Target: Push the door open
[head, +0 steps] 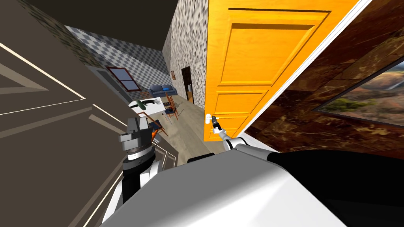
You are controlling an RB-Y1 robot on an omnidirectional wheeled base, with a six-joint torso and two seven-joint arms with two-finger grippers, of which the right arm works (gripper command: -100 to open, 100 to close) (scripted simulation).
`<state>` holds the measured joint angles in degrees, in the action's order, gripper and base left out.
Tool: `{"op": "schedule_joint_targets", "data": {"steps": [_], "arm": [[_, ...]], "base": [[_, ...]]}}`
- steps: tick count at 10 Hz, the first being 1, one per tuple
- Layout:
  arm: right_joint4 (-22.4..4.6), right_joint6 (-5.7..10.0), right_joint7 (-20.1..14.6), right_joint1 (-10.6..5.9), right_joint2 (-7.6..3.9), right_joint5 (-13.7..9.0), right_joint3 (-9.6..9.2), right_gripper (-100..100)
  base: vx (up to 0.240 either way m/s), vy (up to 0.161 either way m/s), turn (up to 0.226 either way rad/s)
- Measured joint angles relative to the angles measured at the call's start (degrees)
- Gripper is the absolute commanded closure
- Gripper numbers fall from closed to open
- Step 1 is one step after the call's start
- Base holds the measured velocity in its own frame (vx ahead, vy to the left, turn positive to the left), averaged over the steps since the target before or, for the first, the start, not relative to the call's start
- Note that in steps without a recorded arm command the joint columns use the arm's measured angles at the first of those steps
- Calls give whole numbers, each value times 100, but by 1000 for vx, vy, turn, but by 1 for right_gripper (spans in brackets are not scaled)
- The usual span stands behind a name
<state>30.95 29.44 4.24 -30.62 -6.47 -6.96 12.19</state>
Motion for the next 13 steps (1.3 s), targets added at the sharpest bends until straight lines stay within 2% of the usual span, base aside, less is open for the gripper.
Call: {"op": "schedule_joint_targets", "data": {"steps": [1, 2, 3, 7, 8, 9, 10, 11, 13], "arm": [[249, -84, 84, 118, 62, -10, 41, 100], [29, -14, 140, -11, 58, -40, 92, 100], [187, -67, 211, 44, 96, -56, 143, 100], [168, -51, 558, 7, 245, -159, 384, 100], [-56, 60, 585, -132, 210, -178, 422, 100], [-158, 131, 586, -203, 163, -188, 445, 100], [-31, 95, 592, -128, 169, -183, 446, 100], [241, -27, 635, 2, 230, -178, 456, 100], [33, 41, 773, -72, 274, -239, 575, 100]], "base": [[141, 19, -86], [93, 14, -9], [99, 6, -68], [126, 10, -72], [25, -3, -14], [12, -15, 10], [-7, -24, -18], [88, 9, -92], [145, 42, -96]]}}
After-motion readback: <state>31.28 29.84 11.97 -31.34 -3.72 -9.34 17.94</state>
